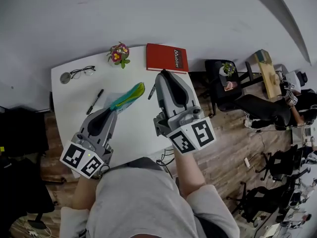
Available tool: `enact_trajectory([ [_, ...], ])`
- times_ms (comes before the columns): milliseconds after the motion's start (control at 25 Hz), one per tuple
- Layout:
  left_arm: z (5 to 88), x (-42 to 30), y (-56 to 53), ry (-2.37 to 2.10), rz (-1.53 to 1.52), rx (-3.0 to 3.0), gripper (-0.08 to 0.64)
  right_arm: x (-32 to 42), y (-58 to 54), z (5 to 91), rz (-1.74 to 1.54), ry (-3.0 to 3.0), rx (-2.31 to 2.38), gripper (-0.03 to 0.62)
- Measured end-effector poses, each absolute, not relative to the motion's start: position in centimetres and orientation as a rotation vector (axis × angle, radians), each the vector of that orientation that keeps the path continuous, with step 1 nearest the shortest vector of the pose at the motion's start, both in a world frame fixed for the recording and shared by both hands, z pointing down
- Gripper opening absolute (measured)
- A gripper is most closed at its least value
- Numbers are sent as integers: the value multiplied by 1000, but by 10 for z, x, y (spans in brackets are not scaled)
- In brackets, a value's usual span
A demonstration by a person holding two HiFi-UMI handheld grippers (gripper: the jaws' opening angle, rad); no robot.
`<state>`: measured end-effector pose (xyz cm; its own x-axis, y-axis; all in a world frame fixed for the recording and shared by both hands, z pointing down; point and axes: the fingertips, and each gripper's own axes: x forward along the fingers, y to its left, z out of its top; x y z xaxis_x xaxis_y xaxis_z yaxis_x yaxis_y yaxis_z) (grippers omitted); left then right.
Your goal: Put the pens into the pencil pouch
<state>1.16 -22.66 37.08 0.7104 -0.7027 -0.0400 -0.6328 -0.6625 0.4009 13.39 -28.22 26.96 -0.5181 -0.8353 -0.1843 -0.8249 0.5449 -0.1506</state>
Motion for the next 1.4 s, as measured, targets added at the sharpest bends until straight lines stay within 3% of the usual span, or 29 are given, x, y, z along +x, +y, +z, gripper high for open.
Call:
enact_trajectory([
  [320, 363, 40, -215, -939, -286, 2594, 44, 155, -265, 241, -8, 2407, -1340, 72],
  [1400, 327, 49, -189, -906, -387, 2638, 44, 137, -226, 293, -14, 2582, -1343, 72],
])
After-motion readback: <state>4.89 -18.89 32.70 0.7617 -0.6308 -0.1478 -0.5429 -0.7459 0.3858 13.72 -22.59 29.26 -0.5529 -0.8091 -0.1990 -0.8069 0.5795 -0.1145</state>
